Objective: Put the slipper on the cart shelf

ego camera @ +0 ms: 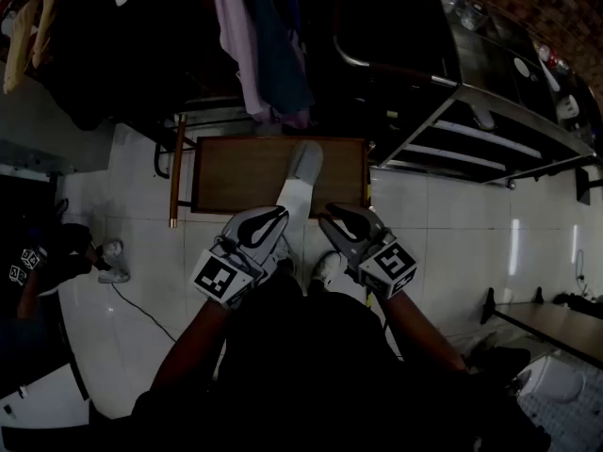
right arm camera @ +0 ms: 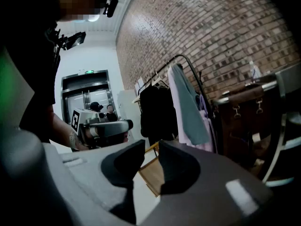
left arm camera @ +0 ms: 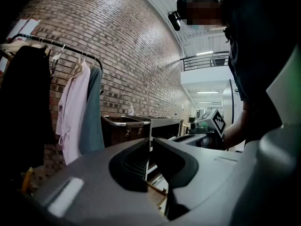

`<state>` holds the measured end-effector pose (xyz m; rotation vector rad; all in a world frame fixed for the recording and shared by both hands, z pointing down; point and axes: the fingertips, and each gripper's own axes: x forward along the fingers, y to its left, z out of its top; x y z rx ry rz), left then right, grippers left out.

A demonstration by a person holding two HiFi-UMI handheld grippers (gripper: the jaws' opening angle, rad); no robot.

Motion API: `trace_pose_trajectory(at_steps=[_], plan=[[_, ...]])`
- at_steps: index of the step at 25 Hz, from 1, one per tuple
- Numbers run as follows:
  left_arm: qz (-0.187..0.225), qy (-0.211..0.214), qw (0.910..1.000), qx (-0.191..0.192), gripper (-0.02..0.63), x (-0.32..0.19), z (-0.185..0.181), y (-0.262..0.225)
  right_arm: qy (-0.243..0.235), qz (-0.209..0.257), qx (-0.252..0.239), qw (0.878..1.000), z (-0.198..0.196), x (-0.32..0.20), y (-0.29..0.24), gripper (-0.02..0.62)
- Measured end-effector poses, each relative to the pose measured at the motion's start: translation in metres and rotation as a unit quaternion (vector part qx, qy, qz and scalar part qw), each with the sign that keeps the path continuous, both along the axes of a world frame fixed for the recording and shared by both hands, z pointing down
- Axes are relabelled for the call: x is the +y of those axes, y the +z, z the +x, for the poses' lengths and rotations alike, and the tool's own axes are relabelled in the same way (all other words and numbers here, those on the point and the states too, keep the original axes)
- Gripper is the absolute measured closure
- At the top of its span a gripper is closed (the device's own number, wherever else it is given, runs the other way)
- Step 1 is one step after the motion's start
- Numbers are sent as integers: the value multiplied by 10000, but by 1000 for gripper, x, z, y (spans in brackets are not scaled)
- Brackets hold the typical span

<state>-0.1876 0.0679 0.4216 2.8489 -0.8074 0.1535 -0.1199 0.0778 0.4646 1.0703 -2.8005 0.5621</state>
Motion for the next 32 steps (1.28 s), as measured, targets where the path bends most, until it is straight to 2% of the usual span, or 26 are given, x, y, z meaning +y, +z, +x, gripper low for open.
trace_pose_trajectory(at_steps=[4,7,12,14,17,20,24,28,32], plan=[[6,26,9999,-133,575,-24,-17,24,21,-974,-79,9952,-18,-25,68,420],[-81,140,9998,-82,572,-43,-26,41,192,-1860,-68,9823,-27,-38,134,374],[-251,371,9990,14,569,-69,-40,67,542,-3245,105,9443,-36,-45,248,364],[-392,413,9984,-17,569,-78,-44,78,636,-3605,345,9299,-33,-46,292,360],[-557,478,9973,-69,560,-88,-48,91,802,-4111,373,9073,-32,-46,339,357],[-636,528,9965,-101,560,-93,-50,99,1032,-4479,267,8877,-29,-47,370,357],[-778,500,9956,-138,560,-96,-57,107,1039,-4795,254,8710,-32,-47,395,357],[-880,452,9950,-162,560,-98,-62,115,988,-4987,136,8610,-37,-50,407,357],[-1018,376,9940,-164,560,-97,-68,124,992,-5037,-70,8581,-39,-53,405,364]])
